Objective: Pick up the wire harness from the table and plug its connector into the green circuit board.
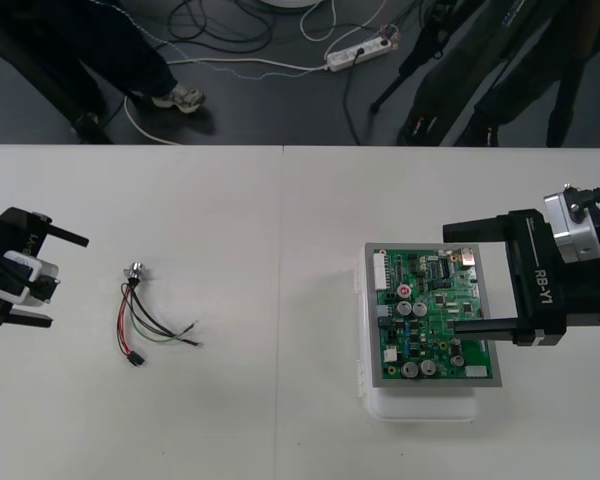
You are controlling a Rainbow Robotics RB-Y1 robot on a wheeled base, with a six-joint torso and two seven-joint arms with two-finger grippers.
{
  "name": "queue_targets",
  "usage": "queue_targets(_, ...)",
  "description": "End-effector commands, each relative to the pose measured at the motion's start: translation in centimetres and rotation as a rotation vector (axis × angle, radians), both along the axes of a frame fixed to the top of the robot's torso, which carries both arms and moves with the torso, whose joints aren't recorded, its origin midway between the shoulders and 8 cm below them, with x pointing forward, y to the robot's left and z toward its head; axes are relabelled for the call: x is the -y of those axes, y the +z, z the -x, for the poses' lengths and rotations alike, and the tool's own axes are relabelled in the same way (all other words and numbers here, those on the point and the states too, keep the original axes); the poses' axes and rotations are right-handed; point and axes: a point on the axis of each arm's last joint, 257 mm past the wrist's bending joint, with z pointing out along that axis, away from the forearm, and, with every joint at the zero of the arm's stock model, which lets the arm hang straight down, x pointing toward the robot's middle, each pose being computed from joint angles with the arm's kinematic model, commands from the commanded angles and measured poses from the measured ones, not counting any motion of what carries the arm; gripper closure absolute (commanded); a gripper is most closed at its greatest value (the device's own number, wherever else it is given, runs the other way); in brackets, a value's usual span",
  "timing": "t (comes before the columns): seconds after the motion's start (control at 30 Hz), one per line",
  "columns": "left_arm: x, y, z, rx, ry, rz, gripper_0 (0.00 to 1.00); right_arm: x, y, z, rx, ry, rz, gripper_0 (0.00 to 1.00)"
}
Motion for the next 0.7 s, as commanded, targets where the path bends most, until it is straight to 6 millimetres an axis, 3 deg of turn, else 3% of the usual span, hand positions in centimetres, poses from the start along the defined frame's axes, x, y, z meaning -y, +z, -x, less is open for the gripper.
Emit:
queue_targets(0.03,-2.0,-0.1,0.6,0.01,-0.1,-0.133,0.0,-0.3,0.6,0.3,-0.034,-0.021,-0.069,0.0)
queue_targets(0.2,-2.1,-0.8,0.2,0.018,-0.123,-0.178,0.0,-1.2,1.0,0.4,-0.031,-0.016,-0.123,0.0)
queue_targets(0.4,-2.4,-1.6,-1.6,0.05,-0.137,-0.232,0.0,-2.9,1.6,0.7,-0.027,0.0,-0.194,0.0)
queue_targets(0.7,-3.7,-3.9,-4.3,0.073,-0.178,-0.248,0.0,-3.8,1.5,1.0,-0.002,0.026,-0.205,0.0)
